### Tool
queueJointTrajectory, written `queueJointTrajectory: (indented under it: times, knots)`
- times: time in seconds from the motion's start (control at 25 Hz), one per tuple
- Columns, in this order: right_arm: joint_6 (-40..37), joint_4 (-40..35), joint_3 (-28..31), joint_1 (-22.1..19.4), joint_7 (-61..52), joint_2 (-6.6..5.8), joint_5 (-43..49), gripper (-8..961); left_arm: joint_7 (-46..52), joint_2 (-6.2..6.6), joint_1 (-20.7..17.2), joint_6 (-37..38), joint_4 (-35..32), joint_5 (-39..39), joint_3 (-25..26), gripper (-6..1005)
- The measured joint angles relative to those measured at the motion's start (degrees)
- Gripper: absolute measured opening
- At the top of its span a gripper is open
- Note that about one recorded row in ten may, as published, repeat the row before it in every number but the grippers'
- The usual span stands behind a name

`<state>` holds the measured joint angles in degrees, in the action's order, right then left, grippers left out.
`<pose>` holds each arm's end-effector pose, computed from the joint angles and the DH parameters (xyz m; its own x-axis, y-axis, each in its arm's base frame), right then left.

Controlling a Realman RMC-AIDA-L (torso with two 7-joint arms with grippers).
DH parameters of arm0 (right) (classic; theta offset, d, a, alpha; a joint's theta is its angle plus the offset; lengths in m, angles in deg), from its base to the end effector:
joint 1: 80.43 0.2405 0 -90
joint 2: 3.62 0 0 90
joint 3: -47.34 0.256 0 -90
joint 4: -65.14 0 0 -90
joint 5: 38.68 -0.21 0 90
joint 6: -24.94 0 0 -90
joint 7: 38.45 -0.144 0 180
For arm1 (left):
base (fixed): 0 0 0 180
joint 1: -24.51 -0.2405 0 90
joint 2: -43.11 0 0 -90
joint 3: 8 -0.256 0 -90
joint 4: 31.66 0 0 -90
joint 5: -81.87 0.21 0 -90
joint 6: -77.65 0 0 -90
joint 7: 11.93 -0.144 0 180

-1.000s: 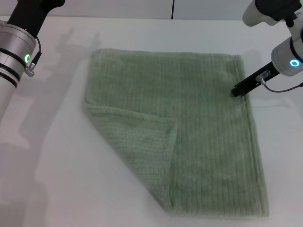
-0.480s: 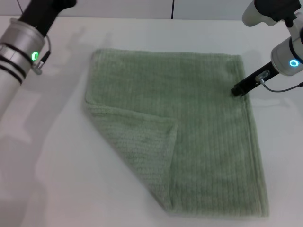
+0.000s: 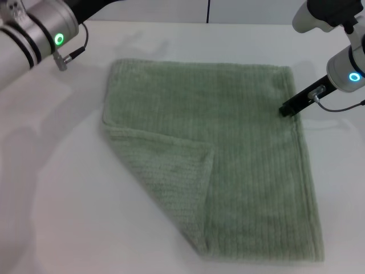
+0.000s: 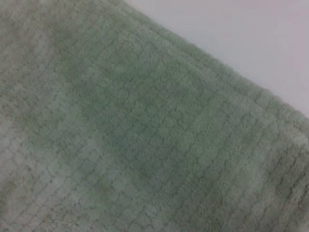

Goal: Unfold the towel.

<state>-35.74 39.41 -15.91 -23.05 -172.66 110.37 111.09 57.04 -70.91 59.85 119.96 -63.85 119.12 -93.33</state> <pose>0.2217 0.4390 -0.0272 0.6863 -0.7173 0.1204 -0.5862 -0.6435 -0.4922 -0.2090 0.4398 0.0080 0.5305 0.2111 0.8210 0.7646 -0.5374 -0.3559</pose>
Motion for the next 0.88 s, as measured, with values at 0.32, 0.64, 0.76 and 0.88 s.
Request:
queueJointTrajectory:
  times: [0.32, 0.64, 0.76, 0.88]
  knots:
    - [0.04, 0.07, -0.08, 0.09, 0.00, 0.00, 0.00, -2, 27.63, 2.86, 0.25, 3.12, -8.64, 27.91, 5.93, 791]
    - [0.12, 0.07, -0.12, 0.46, 0.00, 0.00, 0.00, -2, 44.79, 2.88, 3.91, 16.82, -12.99, 55.43, 17.89, 789]
    - [0.19, 0.07, -0.17, 0.55, 0.00, 0.00, 0.00, -2, 48.85, 2.79, 5.67, 22.17, -15.19, 63.77, 19.14, 788]
    - [0.22, 0.07, -0.18, 0.62, -0.01, 0.00, 0.00, -2, 49.70, 2.46, 6.51, 24.66, -16.09, 67.42, 19.18, 787]
